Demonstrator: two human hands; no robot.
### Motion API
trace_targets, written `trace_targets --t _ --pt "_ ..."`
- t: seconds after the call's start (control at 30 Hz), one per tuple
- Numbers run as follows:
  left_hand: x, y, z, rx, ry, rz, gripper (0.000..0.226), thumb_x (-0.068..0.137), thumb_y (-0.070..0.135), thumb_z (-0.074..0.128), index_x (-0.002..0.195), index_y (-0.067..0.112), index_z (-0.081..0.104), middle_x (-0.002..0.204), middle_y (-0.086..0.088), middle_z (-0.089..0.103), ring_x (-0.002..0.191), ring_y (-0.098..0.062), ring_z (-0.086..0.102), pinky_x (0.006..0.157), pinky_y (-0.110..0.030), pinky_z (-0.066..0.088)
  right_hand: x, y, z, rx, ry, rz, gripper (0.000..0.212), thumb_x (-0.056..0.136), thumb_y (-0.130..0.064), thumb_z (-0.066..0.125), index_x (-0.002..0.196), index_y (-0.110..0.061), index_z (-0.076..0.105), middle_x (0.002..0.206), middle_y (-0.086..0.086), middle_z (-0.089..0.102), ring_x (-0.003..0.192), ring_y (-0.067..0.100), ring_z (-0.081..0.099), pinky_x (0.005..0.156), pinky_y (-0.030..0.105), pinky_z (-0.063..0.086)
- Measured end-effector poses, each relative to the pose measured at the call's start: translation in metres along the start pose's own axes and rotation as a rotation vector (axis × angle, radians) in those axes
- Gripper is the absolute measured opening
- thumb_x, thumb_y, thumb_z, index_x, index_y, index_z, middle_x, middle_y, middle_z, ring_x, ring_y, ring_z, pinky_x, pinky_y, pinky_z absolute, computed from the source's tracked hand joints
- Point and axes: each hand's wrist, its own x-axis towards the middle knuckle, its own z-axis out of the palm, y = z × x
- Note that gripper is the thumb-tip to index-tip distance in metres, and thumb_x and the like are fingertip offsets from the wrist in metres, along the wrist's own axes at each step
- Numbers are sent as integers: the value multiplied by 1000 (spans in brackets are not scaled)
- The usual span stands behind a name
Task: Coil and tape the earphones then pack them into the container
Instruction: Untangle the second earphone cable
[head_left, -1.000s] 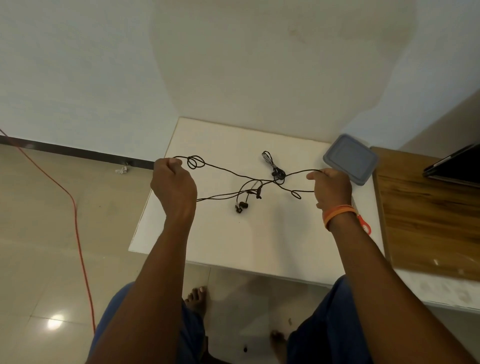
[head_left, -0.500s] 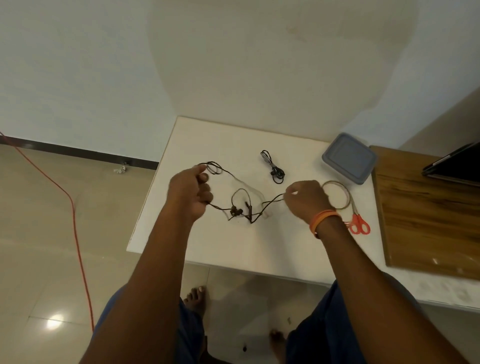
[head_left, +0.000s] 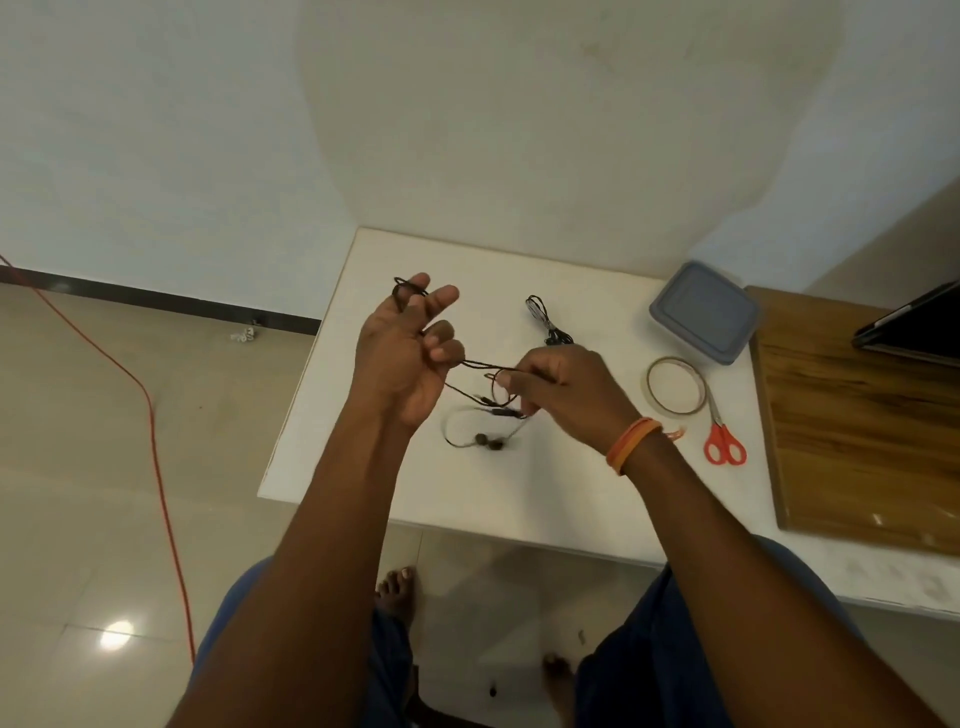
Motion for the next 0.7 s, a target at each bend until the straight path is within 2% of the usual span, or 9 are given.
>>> trace_targets --t 0.1,0.2,0.33,0.37,0.43,0.47,0.5,0.6,0.7 --pt "1 -3 -2 72 53 45 11 107 12 35 107 10 46 93 -7 67 46 -9 35 43 -19 36 2 10 -5 -167 84 80 37 87 -45 65 72 -12 66 69 1 69 67 15 63 67 31 49" --pt "0 -8 2 69 23 60 9 106 14 38 106 9 45 102 -15 69 57 -16 55 59 -28 53 2 4 -6 165 76 183 51 97 -43 53 83 6 59 77 9 74 73 18 72 72 32 51" --pt "-1 -18 2 93 -46 28 3 106 12 38 107 11 40 123 -23 64 89 -33 71 82 -42 59 0 -9 -12 555 56 254 42 103 -44 37 76 -13 48 68 15 71 70 31 72 65 32 46" --pt "-2 -20 3 111 -68 4 9 105 10 40 114 11 39 128 -23 62 96 -35 70 87 -44 58 0 -10 -12 614 80 246 41 103 -43 37 76 -14 47 64 15 68 65 32 70 63 31 47" --pt "-4 -24 4 233 -129 -52 48 101 6 47 144 11 25 133 -17 60 110 -33 67 98 -48 52 1 -10 -13 738 91 232 40 103 -40 40 76 -13 51 58 11 61 55 29 62 59 31 46" --pt "-5 -26 4 325 -179 -83 66 98 5 53 151 12 14 134 -11 61 115 -29 65 102 -47 49 2 -8 -13 821 75 227 39 103 -38 42 77 -12 53 56 8 55 50 25 54 55 30 43" --pt "-7 -29 6 423 -235 -120 75 93 5 58 152 12 13 133 -7 62 118 -25 63 104 -44 46 3 -7 -13 925 52 223 36 102 -36 44 79 -11 55 55 5 47 49 20 45 53 29 39" --pt "-13 -37 7 773 -416 -188 58 91 10 63 144 14 41 122 -3 69 112 -20 66 100 -40 46 6 -2 -13 1216 -6 196 31 103 -32 41 86 -12 58 54 -3 36 47 11 32 51 27 30" --pt "-14 -41 4 985 -517 -93 27 95 19 63 122 23 66 108 -11 71 94 -19 66 88 -36 50 8 4 -20 1429 -17 166 34 104 -31 37 89 -11 60 52 -6 33 44 8 29 49 24 27"
